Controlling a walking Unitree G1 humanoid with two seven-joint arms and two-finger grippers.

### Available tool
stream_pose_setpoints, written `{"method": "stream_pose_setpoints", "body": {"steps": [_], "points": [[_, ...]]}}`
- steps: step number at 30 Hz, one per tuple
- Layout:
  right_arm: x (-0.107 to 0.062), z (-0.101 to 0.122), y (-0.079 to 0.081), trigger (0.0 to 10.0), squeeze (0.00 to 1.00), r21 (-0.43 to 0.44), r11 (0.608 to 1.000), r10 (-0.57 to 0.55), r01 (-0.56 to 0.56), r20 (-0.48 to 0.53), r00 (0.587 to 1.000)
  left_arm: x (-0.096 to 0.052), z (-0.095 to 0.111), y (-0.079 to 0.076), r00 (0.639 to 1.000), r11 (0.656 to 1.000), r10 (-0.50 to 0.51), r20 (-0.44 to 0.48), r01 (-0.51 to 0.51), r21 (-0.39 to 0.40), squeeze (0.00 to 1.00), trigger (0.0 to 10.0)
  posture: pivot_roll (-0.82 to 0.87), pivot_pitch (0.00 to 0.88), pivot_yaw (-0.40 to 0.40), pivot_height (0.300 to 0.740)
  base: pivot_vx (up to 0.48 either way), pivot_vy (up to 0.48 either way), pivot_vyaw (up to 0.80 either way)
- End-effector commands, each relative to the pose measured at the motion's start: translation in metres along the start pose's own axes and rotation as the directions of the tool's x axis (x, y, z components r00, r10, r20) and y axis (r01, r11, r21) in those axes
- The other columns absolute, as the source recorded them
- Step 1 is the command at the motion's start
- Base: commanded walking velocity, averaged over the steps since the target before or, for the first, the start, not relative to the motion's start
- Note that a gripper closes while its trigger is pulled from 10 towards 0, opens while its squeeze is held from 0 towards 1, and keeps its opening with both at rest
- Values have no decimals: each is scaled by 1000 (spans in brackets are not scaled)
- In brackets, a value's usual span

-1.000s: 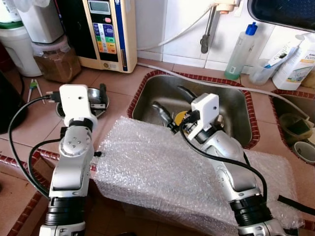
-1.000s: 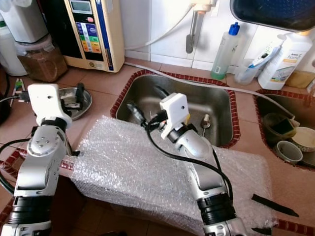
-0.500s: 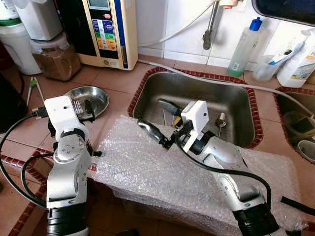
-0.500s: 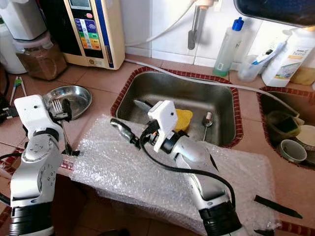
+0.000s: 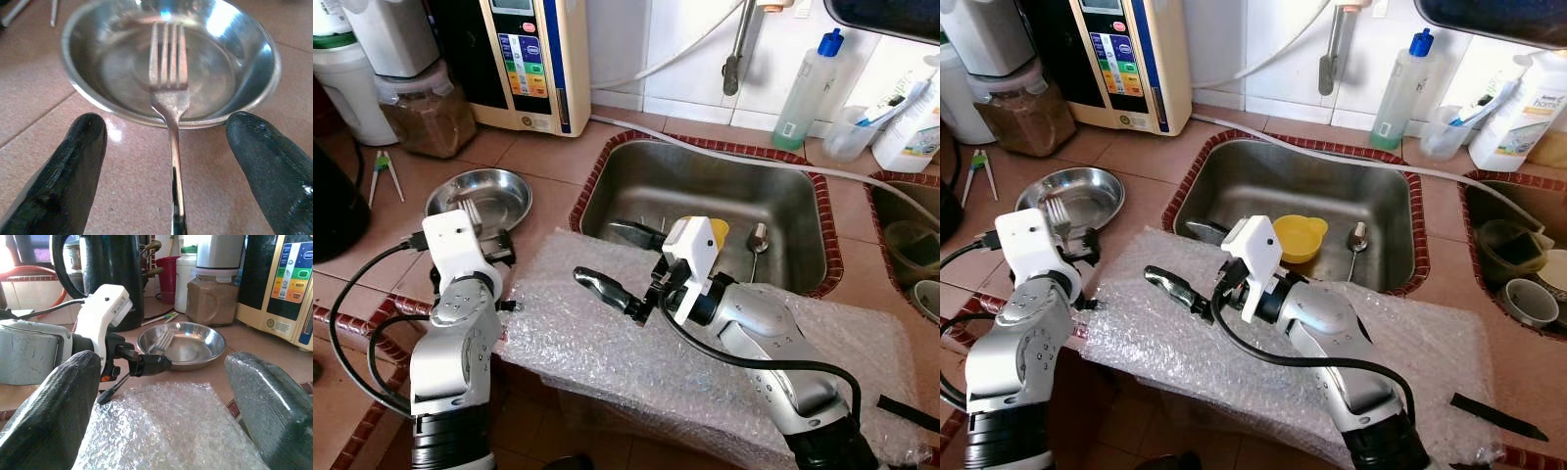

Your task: Kitchen organization

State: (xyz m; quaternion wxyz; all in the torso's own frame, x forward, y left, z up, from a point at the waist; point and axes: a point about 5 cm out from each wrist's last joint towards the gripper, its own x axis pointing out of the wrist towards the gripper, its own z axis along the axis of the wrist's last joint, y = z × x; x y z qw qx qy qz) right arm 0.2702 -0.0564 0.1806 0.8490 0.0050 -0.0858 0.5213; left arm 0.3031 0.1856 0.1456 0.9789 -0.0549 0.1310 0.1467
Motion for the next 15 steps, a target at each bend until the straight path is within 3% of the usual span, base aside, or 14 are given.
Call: {"method": "stream_pose_setpoints", "body": {"steps": [1, 3, 4, 5, 15], "points": [[3, 3, 1, 10000, 0, -14, 1000, 13, -12, 6, 1000, 2, -6, -1, 999, 1000, -15, -52, 16, 19, 0, 4039, 43, 112, 53, 740, 0, 0, 0], [4, 4, 2, 10000, 0, -18, 1000, 22, -22, 6, 1000, 3, -10, 1, 996, 1000, -17, -91, 19, 25, 0, 4000, 43, 113, 54, 740, 0, 0, 0], [5, 4, 3, 10000, 0, -22, 999, 24, -24, 2, 1000, 4, -12, 1, 994, 999, -22, -106, 25, 29, 0, 902, 42, 114, 56, 740, 0, 0, 0], [5, 3, 3, 10000, 0, -25, 999, 24, -24, -1, 1000, 4, -14, 1, 993, 999, -25, -116, 28, 28, 0, 0, 42, 114, 56, 740, 0, 0, 0], [3, 3, 1, 10000, 0, -50, 999, 4, -5, -20, 1000, 8, -13, -1, 988, 999, -45, -148, 47, 12, 0, 0, 28, 115, 56, 740, 0, 0, 0]]}}
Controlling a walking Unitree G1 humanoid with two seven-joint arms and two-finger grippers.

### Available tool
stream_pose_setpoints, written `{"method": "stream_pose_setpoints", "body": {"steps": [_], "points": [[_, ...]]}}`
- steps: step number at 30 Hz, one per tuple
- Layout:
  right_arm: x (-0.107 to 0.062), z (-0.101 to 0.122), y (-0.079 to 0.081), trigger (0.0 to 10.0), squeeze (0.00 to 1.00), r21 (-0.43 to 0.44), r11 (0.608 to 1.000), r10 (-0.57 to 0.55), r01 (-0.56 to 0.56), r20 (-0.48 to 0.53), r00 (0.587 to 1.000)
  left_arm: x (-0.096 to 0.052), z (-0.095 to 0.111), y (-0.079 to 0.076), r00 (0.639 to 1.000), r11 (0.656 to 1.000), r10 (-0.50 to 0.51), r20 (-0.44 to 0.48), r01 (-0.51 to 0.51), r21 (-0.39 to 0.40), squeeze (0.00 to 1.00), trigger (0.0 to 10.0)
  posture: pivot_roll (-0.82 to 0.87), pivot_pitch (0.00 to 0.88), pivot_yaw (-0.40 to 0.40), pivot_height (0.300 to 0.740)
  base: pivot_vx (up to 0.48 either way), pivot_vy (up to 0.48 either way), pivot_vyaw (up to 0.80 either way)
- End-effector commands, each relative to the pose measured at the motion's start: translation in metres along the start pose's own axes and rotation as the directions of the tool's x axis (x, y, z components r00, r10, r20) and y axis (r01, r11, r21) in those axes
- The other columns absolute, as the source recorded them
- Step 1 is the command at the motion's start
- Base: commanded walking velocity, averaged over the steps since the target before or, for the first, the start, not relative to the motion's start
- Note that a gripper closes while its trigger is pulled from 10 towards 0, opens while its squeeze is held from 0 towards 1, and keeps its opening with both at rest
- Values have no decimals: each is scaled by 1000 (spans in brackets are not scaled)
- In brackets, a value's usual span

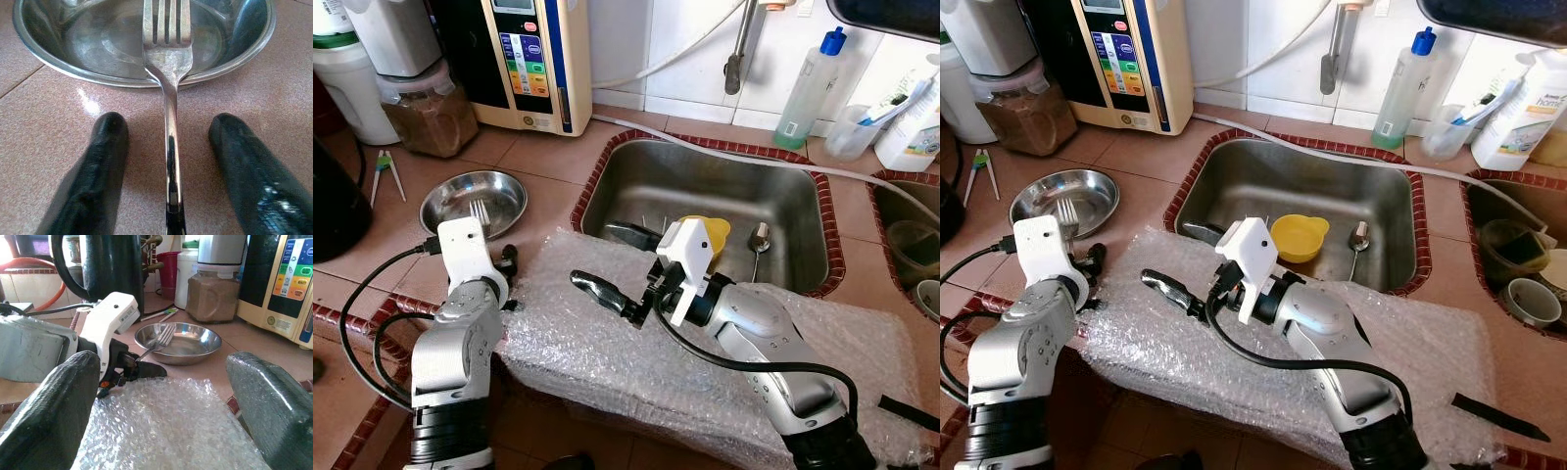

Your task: Kitchen organization

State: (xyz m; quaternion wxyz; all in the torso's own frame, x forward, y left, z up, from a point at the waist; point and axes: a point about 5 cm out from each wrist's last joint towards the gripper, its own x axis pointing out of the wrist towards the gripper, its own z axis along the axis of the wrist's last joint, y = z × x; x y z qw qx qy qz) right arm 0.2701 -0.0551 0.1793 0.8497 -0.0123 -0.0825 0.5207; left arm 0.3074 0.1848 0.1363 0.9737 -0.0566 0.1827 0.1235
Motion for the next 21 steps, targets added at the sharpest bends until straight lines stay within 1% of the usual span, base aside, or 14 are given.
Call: {"method": "stream_pose_setpoints", "body": {"steps": [1, 4, 10, 15, 21], "points": [[2, 5, 0, 10000, 0, -24, 1000, 3, -3, 4, 1000, 3, -5, 0, 999, 1000, -8, -42, 8, -3, 0, 0, 28, 115, 56, 740, 0, 0, 0], [2, 4, -1, 10000, 0, -28, 1000, 1, -1, 1, 1000, 3, -5, 0, 999, 1000, -14, -46, 14, -4, 0, 0, 27, 114, 55, 740, 0, 0, 0], [-3, 8, 0, 10000, 0, 19, 999, 48, -48, 16, 999, 4, -7, 1, 997, 999, -34, -63, 34, -4, 0, 0, 26, 112, 53, 740, 0, 0, 0], [-5, 10, -2, 10000, 0, 33, 998, 51, -52, 26, 998, 5, -9, 0, 997, 999, -43, -70, 43, -8, 0, 0, 22, 113, 52, 740, 0, 0, 0], [-5, 9, 3, 10000, 0, 51, 995, 83, -84, 26, 996, 4, -10, -1, 996, 999, -54, -67, 54, -2, 0, 0, 25, 116, 53, 740, 0, 0, 0]]}}
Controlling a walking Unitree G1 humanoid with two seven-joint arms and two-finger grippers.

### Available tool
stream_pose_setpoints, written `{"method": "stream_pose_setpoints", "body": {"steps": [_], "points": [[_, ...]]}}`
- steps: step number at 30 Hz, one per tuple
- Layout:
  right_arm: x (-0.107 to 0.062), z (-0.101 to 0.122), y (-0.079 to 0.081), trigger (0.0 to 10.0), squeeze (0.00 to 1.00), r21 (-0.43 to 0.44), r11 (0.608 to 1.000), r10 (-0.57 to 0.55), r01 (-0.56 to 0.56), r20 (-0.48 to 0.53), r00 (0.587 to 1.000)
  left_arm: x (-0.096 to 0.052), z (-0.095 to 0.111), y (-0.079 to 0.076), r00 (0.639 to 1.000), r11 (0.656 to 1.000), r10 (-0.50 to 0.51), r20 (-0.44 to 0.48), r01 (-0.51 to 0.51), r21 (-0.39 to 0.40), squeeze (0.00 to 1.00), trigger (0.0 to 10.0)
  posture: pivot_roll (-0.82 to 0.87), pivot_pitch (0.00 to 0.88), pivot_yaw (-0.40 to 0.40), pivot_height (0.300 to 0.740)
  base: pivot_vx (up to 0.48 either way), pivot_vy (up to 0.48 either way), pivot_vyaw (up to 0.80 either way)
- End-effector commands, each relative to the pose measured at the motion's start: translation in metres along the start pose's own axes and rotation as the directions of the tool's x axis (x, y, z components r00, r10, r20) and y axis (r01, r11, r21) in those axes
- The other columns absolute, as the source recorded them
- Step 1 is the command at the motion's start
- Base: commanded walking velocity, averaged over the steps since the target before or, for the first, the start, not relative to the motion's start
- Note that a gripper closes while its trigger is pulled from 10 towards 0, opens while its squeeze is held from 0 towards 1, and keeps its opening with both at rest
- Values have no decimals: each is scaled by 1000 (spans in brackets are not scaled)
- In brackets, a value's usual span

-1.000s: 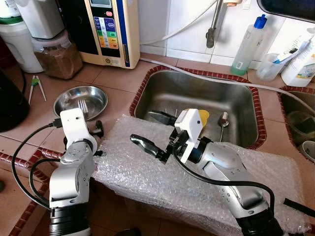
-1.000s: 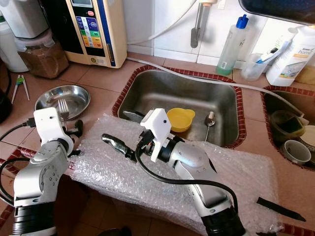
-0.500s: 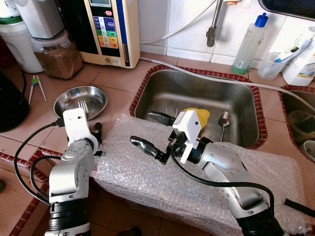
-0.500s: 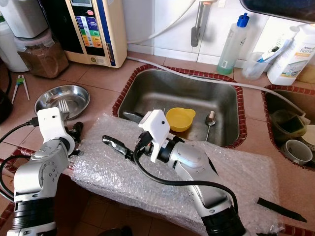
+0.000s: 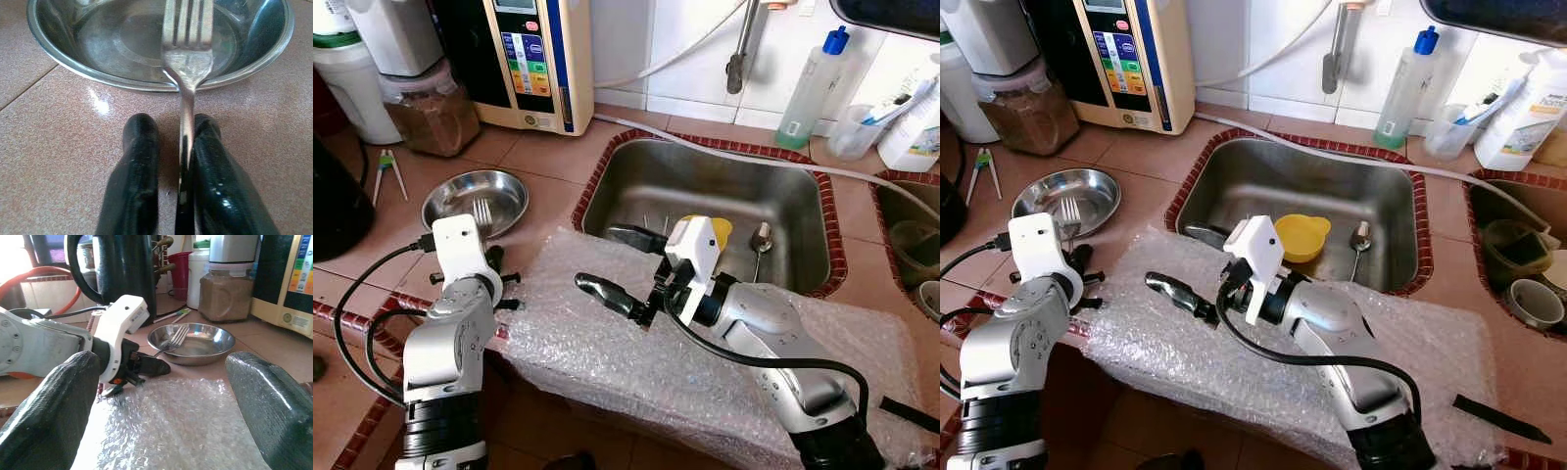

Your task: Kitchen organization

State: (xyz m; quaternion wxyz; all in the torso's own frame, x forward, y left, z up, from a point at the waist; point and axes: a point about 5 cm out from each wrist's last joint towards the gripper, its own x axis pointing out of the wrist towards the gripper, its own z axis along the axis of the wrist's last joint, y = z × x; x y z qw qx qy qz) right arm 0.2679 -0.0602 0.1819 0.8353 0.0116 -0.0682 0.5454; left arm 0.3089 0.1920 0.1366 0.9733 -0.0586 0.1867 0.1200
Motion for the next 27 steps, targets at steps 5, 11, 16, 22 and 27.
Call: {"method": "stream_pose_setpoints", "body": {"steps": [5, 11, 16, 22, 27], "points": [[-1, 6, 7, 10000, 0, 29, 997, 66, -66, 25, 998, 0, -11, -11, 996, 997, -74, -49, 74, 5, 0, 0, 28, 119, 54, 740, 0, 0, 0], [-1, 5, 5, 10000, 0, 29, 999, 40, -41, 27, 999, 0, -8, -12, 996, 996, -84, -18, 84, -17, 0, 0, 26, 117, 52, 740, 0, 0, 0], [0, 6, 3, 10000, 0, 49, 998, 33, -35, 44, 998, 1, 0, -15, 995, 994, -91, 45, 94, -52, 0, 0, 26, 107, 48, 740, 0, 0, 0], [0, 4, -5, 10000, 0, 19, 1000, -16, 16, 27, 1000, 2, 12, -18, 982, 991, -117, 145, 126, -54, 0, 0, 20, 93, 42, 740, 0, 0, 0], [0, 4, -14, 10000, 0, -14, 996, -82, 83, 30, 996, 1, 22, -21, 966, 990, -139, 219, 142, 4, 0, 0, 15, 83, 37, 740, 0, 0, 0]]}}
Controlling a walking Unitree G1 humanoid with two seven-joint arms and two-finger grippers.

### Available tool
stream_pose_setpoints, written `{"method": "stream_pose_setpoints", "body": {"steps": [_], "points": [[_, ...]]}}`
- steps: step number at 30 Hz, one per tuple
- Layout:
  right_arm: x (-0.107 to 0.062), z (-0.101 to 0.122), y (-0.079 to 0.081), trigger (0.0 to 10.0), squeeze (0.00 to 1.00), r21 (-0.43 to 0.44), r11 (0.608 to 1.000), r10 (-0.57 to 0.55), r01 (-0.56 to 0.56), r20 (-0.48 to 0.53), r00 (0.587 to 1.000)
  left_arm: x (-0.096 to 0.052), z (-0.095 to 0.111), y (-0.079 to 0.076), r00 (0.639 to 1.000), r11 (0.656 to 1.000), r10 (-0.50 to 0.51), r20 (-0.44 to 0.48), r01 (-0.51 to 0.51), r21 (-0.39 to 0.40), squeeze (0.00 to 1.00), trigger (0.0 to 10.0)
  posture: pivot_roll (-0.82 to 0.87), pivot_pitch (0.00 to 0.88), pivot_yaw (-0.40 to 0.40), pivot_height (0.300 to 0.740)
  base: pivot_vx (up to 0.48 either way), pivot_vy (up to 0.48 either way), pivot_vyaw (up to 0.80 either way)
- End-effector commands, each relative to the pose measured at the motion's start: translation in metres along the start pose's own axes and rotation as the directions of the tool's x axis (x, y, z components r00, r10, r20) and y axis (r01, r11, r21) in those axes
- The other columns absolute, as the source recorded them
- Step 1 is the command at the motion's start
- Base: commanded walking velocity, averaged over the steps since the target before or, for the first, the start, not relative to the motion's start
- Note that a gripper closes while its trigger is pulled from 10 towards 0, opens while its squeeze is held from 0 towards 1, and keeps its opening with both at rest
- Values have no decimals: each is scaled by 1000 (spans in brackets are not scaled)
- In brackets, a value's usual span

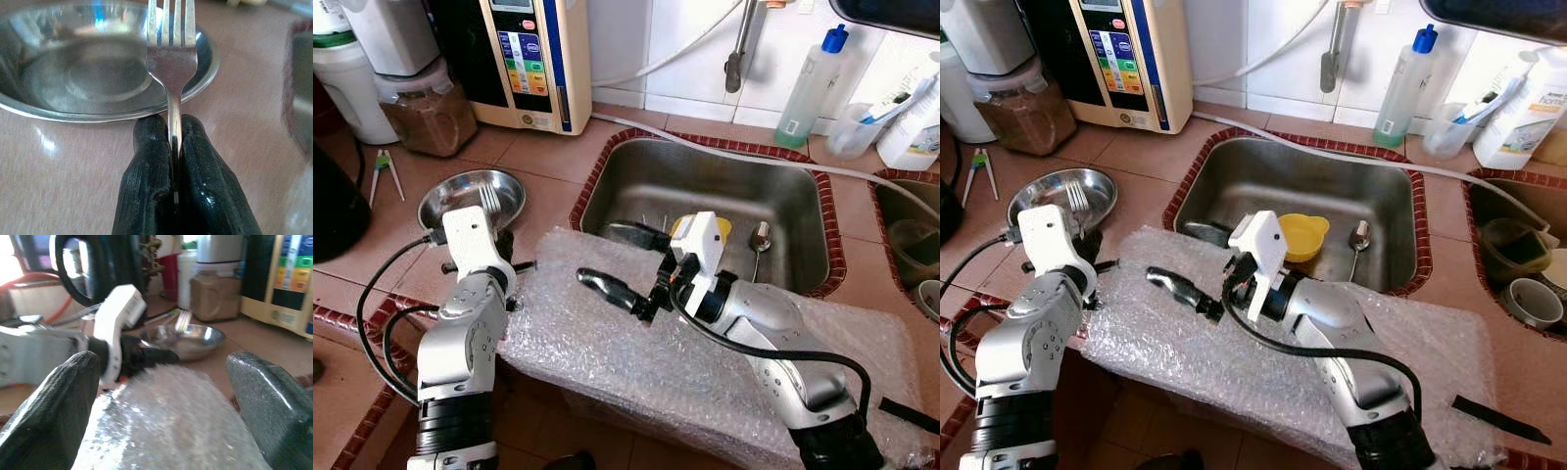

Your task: Kitchen organization

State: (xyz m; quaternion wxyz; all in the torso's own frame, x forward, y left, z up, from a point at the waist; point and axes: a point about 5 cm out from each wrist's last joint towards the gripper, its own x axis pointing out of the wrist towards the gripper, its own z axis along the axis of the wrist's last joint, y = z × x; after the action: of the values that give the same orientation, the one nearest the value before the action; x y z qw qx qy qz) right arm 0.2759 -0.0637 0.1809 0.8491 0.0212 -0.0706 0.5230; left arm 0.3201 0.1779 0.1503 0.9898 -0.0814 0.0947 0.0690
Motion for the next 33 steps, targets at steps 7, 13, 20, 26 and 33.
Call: {"method": "stream_pose_setpoints", "body": {"steps": [7, 13, 20, 26, 33], "points": [[1, 8, -25, 10000, 0, -57, 985, -161, 163, 45, 986, 1, 20, -8, 986, 988, -53, 157, 29, 152, 0, 0, 16, 74, 30, 740, 0, 0, 0], [1, 7, -29, 10000, 0, -68, 980, -187, 190, 45, 981, 3, 17, -9, 988, 990, -76, 136, 59, 129, 0, 0, 13, 67, 28, 740, 0, 0, 0], [1, 3, -32, 10000, 0, -82, 977, -193, 194, 29, 981, 5, 5, -19, 988, 986, -151, 41, 148, 82, 0, 0, 11, 61, 24, 740, 0, 0, 0], [2, -1, -31, 10000, 0, -98, 981, -167, 167, 1, 986, 4, -7, -25, 976, 978, -206, -66, 203, -42, 0, 0, 10, 57, 20, 740, 0, 0, 0], [2, -3, -30, 10000, 0, -104, 982, -161, 159, -12, 987, 7, 19, -15, 981, 964, -171, 92, 147, 223, 0, 0, 13, 59, 15, 740, 0, 0, 0]]}}
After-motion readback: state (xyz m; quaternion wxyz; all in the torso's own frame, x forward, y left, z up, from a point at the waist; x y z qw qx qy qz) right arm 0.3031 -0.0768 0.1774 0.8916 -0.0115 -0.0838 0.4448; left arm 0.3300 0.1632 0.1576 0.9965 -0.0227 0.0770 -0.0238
